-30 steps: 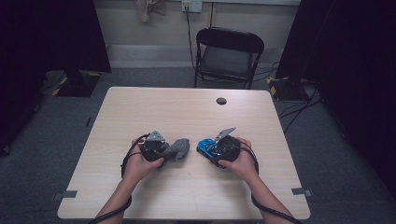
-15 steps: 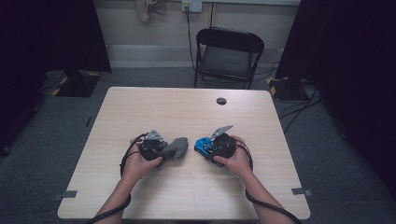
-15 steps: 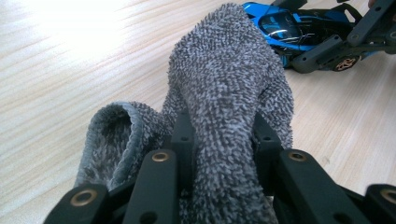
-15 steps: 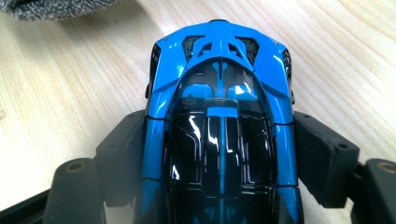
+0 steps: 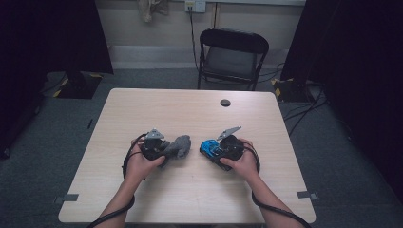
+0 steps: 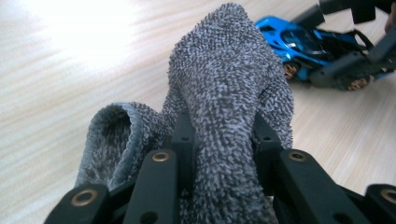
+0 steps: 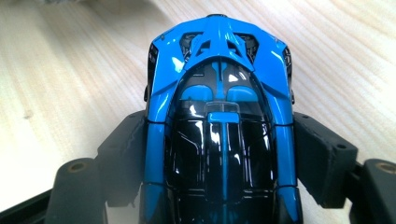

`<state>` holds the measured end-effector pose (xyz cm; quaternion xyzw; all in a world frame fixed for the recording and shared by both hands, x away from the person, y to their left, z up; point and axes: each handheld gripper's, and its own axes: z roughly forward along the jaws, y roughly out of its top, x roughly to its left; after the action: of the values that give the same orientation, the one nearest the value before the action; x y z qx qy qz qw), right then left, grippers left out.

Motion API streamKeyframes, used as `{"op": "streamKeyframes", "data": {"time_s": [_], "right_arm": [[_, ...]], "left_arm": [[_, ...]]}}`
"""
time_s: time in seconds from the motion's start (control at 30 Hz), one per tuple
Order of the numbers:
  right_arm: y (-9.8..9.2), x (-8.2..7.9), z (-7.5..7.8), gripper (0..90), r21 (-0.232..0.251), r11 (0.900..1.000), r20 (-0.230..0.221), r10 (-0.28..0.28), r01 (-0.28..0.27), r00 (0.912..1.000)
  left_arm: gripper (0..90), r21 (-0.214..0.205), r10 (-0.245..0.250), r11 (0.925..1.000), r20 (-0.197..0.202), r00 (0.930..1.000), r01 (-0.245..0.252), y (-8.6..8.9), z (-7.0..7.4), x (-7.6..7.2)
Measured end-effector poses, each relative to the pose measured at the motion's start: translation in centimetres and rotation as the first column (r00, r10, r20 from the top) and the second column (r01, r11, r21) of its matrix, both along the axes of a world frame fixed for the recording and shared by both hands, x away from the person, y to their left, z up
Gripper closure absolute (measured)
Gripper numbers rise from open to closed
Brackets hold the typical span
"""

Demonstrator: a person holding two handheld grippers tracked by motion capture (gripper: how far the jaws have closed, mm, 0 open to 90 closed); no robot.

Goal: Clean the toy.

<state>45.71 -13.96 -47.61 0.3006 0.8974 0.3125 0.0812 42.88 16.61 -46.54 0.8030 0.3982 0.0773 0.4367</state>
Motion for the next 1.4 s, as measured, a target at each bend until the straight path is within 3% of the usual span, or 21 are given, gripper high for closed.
{"op": "streamKeyframes", "data": {"time_s": [0.17, 0.3, 0.53, 0.67, 0.87, 1.2, 1.4], "right_arm": [[0.2, -0.5, 1.1, 26.4, 0.008, 0.9996, 0.005, 0.026, -0.026, 0.9996], [0.8, -1.2, 1.8, 26.4, 0.019, 0.9980, 0.010, 0.060, -0.060, 0.9982], [2.1, -2.6, 3.1, 26.4, 0.021, 0.9912, 0.026, 0.130, -0.131, 0.9912], [3.0, -3.1, 3.4, 26.4, 0.020, 0.9882, 0.028, 0.151, -0.152, 0.9881], [3.1, -2.9, 3.3, 26.4, 0.018, 0.9902, 0.029, 0.138, -0.139, 0.9900], [3.2, -2.6, 3.3, 26.4, -0.009, 0.9930, 0.021, 0.118, -0.118, 0.9928], [2.8, -2.0, 3.1, 26.4, -0.005, 0.9966, 0.014, 0.082, -0.082, 0.9965]], "left_arm": [[69.6, -0.018, 0.034, 0.9993, 0.013, 0.9994, -0.034, -0.5, 1.1, 1.0], [69.6, -0.004, 0.047, 0.9989, 0.019, 0.9987, -0.047, -1.4, 1.9, 1.7], [69.8, 0.013, 0.100, 0.9949, 0.002, 0.9950, -0.100, -2.7, 1.8, 2.9], [70.0, -0.030, 0.068, 0.9972, -0.032, 0.9972, -0.069, -3.6, 1.3, 2.9], [70.7, -0.047, 0.025, 0.9986, -0.042, 0.9988, -0.027, -3.3, 1.5, 2.2], [70.6, -0.049, -0.010, 0.9988, -0.065, 0.9978, 0.007, -2.1, 1.4, 1.1], [70.6, -0.045, -0.050, 0.9979, -0.068, 0.9964, 0.047, -2.4, 1.4, 0.0]]}}
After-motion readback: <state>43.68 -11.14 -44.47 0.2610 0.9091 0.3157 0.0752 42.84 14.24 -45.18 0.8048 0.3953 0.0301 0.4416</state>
